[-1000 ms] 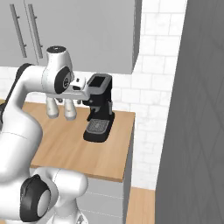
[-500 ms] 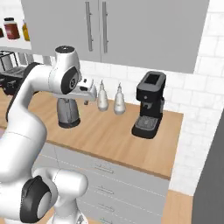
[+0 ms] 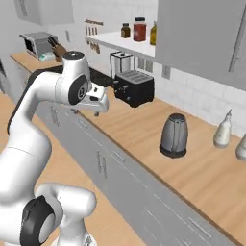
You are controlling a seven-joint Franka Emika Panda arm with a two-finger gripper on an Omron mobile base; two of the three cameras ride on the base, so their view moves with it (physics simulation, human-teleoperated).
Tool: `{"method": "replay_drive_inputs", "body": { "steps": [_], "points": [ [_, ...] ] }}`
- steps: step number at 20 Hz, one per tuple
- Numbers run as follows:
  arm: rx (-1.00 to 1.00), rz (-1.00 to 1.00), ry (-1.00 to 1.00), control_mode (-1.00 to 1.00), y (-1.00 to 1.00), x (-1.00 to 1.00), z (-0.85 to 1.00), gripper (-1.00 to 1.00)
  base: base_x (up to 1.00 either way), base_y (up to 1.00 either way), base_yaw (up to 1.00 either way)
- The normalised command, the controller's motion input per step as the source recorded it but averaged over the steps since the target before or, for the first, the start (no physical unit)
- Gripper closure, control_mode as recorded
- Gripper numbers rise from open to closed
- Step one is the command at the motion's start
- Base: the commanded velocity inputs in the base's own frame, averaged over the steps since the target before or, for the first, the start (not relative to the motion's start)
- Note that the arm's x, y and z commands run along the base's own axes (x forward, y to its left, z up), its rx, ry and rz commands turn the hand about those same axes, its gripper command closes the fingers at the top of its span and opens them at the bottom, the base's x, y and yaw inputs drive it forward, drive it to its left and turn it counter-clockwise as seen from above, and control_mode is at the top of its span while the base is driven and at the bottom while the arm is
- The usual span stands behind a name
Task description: Navigate to the stove.
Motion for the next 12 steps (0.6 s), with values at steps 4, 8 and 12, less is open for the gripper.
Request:
{"method": "replay_drive_inputs", "body": {
  "steps": [4,8,12],
  "points": [
    [0.00,0.00,0.00,1.00,0.00,0.00,0.00,-1.00,0.20,0.88,0.58],
    [0.00,0.00,0.00,1.00,0.00,0.00,0.00,-1.00,0.89,0.93,0.22],
    [0.00,0.00,0.00,1.00,0.00,0.00,0.00,-1.00,1.00,0.95,-0.19]
  ]
}}
